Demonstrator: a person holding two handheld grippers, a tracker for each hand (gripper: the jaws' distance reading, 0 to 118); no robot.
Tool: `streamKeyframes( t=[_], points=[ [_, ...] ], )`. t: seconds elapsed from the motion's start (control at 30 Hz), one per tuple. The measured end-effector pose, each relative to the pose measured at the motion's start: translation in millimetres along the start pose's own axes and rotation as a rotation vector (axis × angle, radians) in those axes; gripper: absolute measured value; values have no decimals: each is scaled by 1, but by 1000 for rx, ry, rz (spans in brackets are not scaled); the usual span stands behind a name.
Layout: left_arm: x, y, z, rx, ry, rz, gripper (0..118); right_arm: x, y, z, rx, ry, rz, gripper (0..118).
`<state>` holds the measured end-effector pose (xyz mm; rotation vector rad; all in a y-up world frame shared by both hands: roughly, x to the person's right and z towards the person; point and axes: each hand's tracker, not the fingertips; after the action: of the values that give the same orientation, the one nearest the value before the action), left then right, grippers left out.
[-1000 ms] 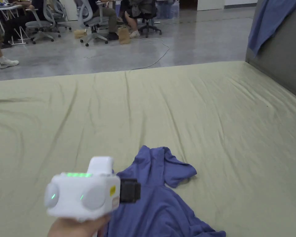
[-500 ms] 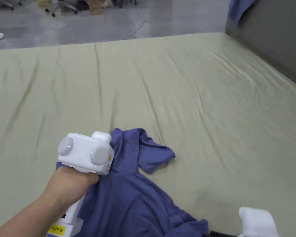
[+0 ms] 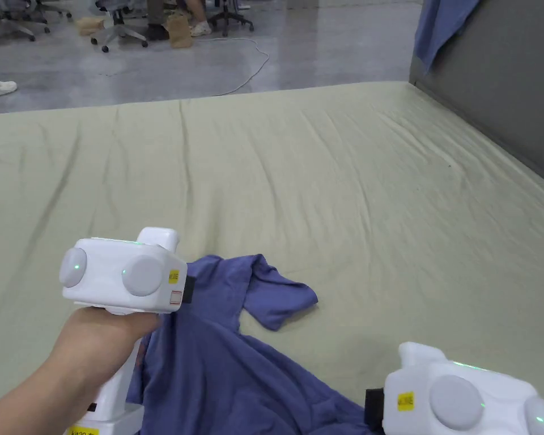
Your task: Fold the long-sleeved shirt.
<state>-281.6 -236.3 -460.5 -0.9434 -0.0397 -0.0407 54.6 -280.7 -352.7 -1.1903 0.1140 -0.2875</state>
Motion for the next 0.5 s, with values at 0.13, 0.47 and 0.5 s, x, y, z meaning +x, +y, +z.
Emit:
streamKeyframes(
  t=[0.13, 0.47, 0.5],
  points=[
    [-8, -5, 76, 105, -72, 79, 0, -1, -15, 73, 199, 18, 122, 4],
    [-30, 10, 266, 488, -107, 254, 0, -39, 22, 225, 654, 33, 334, 4],
    [-31, 18, 281, 527, -91, 254, 0, -45, 36, 237, 678, 37, 338, 4]
  ],
)
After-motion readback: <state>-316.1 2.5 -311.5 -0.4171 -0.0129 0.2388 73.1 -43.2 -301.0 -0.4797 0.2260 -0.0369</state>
